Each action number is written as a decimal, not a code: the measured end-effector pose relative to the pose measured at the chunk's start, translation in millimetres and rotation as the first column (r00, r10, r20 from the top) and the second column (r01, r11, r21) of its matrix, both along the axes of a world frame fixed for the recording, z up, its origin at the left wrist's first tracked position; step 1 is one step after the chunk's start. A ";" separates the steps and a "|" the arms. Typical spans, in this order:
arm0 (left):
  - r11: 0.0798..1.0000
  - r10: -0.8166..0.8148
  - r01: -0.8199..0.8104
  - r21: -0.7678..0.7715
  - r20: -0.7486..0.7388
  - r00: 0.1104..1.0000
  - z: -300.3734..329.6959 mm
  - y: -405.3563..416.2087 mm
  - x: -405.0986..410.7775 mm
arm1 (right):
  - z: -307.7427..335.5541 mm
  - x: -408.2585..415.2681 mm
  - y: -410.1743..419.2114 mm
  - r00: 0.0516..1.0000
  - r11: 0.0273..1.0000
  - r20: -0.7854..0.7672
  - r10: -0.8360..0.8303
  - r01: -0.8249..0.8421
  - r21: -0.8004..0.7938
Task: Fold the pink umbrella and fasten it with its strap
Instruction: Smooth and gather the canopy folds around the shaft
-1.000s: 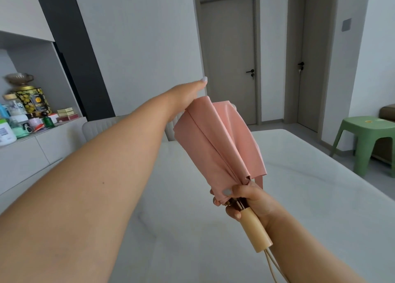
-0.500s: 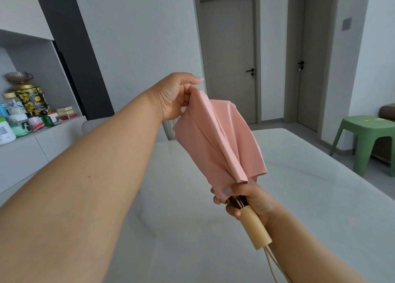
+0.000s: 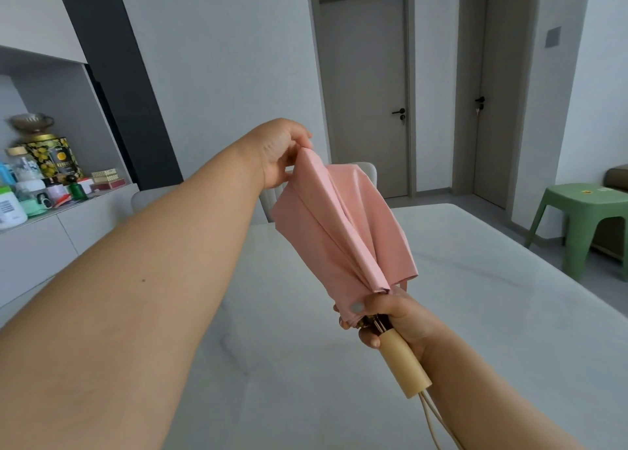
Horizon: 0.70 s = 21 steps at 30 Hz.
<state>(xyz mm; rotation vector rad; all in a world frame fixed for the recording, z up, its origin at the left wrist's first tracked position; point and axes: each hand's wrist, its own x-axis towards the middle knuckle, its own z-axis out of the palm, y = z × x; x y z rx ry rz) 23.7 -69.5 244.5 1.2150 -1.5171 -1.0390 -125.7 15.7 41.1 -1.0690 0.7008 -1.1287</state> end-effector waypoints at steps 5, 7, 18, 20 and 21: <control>0.992 0.124 -0.120 -0.029 0.267 0.956 0.5 1.0 0.2 | -1.1 -0.7 -1.5 1.000 1.000 -0.012 -0.001 0.001 0.002; 0.989 0.144 -0.143 -0.032 0.389 0.910 0.0 -0.1 -0.3 | -2.5 0.3 -2.5 1.000 1.000 -0.014 0.003 -0.003 0.010; 0.975 0.091 -0.139 0.174 0.259 0.962 -8.4 -10.5 20.7 | -2.1 -0.8 -2.1 0.999 1.000 0.054 0.006 -0.007 0.021; 0.973 0.076 -0.127 0.194 0.251 0.965 -13.2 -11.6 25.0 | -1.8 -0.7 -2.6 0.996 0.999 0.085 0.016 -0.019 0.032; 0.971 0.077 -0.128 0.202 0.242 0.967 -16.7 -12.7 26.5 | -1.2 -0.5 -2.9 0.995 0.999 0.100 0.026 -0.029 0.036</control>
